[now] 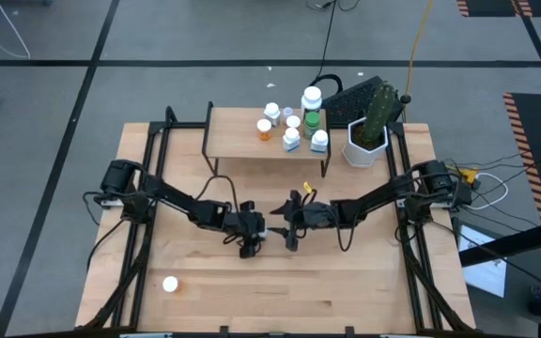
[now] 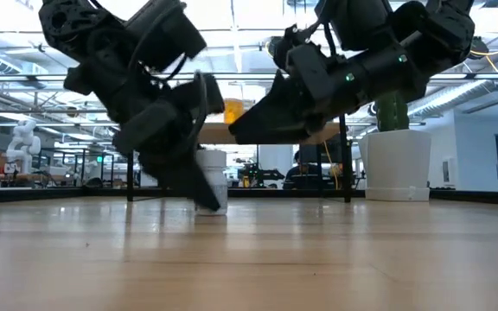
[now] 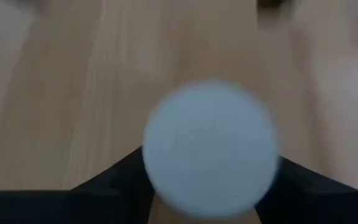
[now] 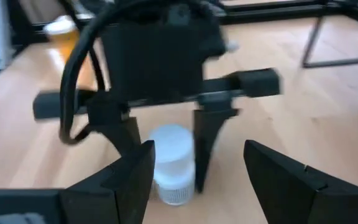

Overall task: Pick and place medicine bottles onto shelf by color
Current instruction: Put the white black pill bottle on the shelf

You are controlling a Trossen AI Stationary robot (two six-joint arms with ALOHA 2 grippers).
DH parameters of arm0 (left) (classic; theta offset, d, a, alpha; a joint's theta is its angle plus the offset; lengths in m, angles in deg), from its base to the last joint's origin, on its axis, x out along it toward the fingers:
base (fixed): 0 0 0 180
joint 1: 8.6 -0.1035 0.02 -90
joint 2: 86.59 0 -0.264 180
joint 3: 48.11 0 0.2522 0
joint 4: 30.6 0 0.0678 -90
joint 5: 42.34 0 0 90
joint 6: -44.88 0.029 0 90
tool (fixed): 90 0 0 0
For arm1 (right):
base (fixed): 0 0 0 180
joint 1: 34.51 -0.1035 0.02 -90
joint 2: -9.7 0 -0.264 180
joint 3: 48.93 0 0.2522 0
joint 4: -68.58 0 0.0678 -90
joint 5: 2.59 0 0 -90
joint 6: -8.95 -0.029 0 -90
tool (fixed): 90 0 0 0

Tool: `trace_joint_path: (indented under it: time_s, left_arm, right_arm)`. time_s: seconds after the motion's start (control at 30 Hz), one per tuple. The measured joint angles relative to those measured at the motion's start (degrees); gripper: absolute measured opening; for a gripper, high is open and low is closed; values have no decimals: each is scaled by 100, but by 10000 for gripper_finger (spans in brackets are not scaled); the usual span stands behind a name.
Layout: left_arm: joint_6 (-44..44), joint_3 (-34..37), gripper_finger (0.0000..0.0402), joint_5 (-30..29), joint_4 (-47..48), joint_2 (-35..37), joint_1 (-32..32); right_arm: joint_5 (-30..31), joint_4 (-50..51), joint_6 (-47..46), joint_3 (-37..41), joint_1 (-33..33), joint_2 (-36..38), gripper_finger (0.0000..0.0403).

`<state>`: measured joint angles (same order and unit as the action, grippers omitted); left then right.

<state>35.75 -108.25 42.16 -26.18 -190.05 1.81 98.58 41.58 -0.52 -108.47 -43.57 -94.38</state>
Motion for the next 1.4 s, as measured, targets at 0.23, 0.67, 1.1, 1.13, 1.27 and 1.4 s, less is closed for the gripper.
trace_joint_path:
  time_s: [0.23,0.67,1.1,1.13,1.27,1.4]
  left_arm:
    - [47,-19,295,-6,-188,22,-11]
    - [263,-23,335,379,79,101,-11]
    - [300,6,337,226,849,906,-7]
    - [294,10,337,218,904,930,-9]
    - [248,14,337,-49,1273,971,8]
    - [-18,9,337,-723,1451,983,-4]
  right_arm:
    - [-256,-6,377,-375,-49,-340,254]
    - [-409,610,571,-1117,-22,-1113,261]
    - [-398,497,482,-1117,-13,-1071,215]
    - [-391,512,435,-1117,-13,-1071,209]
    - [-382,519,329,-1117,4,-1067,168]
    - [-369,675,377,-1113,4,-847,137]
